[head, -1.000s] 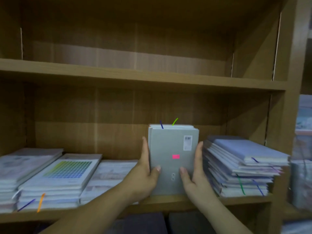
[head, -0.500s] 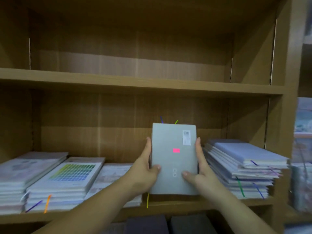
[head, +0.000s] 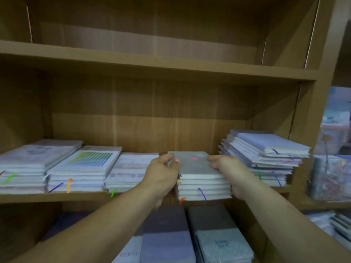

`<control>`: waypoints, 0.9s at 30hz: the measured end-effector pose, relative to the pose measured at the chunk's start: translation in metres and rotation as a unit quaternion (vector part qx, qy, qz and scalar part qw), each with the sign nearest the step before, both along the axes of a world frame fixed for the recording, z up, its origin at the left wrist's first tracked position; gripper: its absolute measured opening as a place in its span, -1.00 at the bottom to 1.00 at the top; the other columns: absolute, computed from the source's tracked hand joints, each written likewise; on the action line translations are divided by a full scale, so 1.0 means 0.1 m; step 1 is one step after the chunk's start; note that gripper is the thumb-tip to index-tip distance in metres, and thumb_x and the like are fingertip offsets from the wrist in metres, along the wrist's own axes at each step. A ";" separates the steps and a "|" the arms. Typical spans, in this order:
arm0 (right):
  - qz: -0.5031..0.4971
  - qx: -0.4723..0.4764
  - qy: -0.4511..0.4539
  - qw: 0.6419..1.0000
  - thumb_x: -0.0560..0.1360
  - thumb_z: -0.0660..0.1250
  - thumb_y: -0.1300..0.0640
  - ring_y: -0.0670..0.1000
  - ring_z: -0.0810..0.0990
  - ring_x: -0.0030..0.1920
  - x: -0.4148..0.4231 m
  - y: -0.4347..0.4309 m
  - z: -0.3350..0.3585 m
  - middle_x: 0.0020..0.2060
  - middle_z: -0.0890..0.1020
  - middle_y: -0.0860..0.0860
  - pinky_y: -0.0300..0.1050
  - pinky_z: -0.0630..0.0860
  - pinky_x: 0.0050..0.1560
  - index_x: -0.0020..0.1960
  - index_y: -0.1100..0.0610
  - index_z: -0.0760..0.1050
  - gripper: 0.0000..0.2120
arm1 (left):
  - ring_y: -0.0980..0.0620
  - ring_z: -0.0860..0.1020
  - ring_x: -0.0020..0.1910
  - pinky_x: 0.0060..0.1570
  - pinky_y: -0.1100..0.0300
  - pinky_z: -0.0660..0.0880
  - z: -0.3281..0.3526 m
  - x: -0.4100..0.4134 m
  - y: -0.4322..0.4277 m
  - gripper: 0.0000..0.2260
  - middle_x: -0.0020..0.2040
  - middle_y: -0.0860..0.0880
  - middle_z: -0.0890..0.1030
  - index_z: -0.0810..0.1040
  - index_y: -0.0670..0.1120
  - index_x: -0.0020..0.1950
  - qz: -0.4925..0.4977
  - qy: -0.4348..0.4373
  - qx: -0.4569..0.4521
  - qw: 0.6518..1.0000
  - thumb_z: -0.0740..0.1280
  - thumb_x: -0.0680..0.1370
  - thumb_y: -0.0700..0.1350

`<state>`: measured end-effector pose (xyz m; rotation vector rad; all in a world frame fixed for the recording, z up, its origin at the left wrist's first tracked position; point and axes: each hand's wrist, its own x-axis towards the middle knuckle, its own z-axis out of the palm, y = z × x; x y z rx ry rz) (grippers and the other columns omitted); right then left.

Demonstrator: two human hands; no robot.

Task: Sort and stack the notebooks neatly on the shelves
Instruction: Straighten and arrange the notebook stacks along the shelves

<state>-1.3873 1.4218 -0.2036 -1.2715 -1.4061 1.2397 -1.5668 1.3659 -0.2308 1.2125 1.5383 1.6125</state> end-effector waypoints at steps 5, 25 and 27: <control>-0.023 0.017 -0.034 0.999 0.53 0.33 0.24 0.16 0.66 -0.08 -0.10 0.02 -0.03 -0.10 0.67 0.13 0.07 0.62 0.09 0.19 0.13 0.62 -0.74 | 0.29 0.58 0.17 0.29 0.30 0.48 -0.16 -0.16 -0.42 -0.36 0.17 0.16 0.64 0.48 0.11 0.48 -0.073 0.252 0.047 0.964 0.41 0.45 0.32; 0.102 0.254 -0.145 0.951 0.10 0.70 -0.26 -0.17 0.59 0.24 0.43 -0.34 -0.68 0.28 0.58 -0.23 -0.12 0.51 0.31 0.35 -0.24 0.50 -0.14 | 0.27 0.63 0.07 0.11 0.31 0.56 -0.47 -0.17 -0.48 -0.35 0.10 0.15 0.69 0.48 0.14 0.48 -0.034 0.254 0.090 0.962 0.59 0.42 0.06; 0.114 0.270 -0.174 0.940 0.08 0.75 -0.06 -0.17 0.59 0.22 0.44 -0.33 -0.71 0.27 0.56 -0.25 -0.20 0.53 0.24 0.35 -0.31 0.45 -0.08 | 0.37 0.56 0.13 0.07 0.53 0.43 -0.51 -0.17 -0.52 -0.23 0.14 0.22 0.64 0.39 0.19 0.53 -0.041 0.297 0.096 0.949 0.63 0.38 -0.04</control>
